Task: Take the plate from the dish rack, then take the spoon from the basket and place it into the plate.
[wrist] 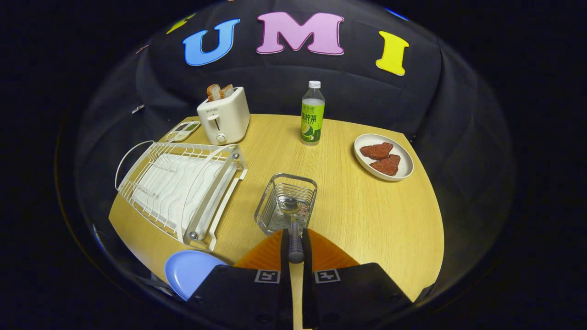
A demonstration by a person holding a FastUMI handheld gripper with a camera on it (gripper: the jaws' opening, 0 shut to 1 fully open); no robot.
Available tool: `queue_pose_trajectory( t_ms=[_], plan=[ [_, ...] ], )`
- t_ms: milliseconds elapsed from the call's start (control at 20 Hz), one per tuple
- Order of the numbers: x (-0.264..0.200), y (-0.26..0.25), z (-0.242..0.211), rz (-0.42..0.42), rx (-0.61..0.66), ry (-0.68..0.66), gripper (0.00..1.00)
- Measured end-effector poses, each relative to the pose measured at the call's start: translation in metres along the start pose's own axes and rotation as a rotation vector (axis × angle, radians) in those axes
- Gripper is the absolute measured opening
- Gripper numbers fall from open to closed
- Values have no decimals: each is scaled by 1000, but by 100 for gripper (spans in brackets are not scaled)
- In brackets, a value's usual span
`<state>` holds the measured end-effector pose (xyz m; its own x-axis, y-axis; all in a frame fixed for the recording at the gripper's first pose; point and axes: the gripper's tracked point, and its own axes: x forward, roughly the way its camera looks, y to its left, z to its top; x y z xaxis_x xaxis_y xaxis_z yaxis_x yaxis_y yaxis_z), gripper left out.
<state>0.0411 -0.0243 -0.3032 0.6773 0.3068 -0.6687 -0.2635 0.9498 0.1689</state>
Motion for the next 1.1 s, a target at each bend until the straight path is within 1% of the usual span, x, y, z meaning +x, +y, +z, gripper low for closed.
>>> queue_pose_trajectory(
  t_ms=[150, 300, 400, 550, 700, 900, 1100],
  plan=[
    [-28, -1, 8, -9, 33, -34, 12],
    [-66, 8, 18, 11, 58, -84, 12],
    [-90, 17, 17, 28, 73, -101, 12],
    [-120, 37, 6, 54, 103, -108, 12],
    [-142, 66, -16, 114, 132, -83, 12],
    [-143, 101, -66, 177, 87, -9, 12],
    [-124, 130, -107, 212, -5, 51, 12]
  ],
)
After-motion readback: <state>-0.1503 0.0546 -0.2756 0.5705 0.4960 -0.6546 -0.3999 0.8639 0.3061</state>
